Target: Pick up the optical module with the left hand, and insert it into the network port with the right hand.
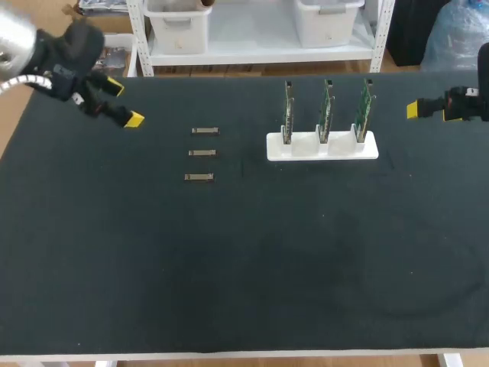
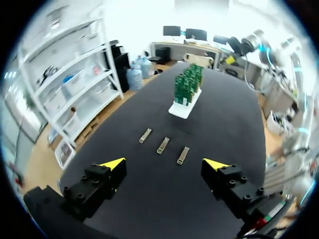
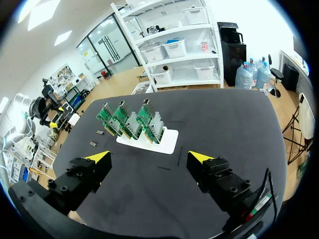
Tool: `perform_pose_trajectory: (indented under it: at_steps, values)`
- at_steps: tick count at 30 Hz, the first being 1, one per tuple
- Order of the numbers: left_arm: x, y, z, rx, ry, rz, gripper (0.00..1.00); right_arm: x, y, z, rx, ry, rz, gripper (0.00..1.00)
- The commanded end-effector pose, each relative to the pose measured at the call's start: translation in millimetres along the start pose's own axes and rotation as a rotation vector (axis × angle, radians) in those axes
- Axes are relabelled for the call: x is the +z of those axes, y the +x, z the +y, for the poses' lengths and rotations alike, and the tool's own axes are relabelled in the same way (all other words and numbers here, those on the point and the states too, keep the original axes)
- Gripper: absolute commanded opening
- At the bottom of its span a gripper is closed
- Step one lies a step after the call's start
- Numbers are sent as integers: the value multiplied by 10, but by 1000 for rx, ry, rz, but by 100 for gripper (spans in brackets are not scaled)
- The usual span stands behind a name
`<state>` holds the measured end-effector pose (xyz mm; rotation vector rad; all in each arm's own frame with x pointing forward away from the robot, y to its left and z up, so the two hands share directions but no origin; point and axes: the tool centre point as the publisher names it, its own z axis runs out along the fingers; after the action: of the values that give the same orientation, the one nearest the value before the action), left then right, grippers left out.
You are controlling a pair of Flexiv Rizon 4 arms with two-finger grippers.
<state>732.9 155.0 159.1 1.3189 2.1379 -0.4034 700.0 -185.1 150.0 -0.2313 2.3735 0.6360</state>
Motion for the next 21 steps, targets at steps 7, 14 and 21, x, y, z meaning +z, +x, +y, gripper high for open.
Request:
perform_pose_trajectory:
  at_steps: [7, 14, 21]
  values:
    - [463, -287, 224, 577, 150, 375, 100, 0, 0, 0, 0, 0, 0, 100]
    - [743, -381, 327, 716, 134, 438, 100, 0, 0, 0, 0, 0, 0, 100]
    - [1008, -397, 432, 811, 61, 495, 100, 0, 0, 0, 0, 0, 0, 100]
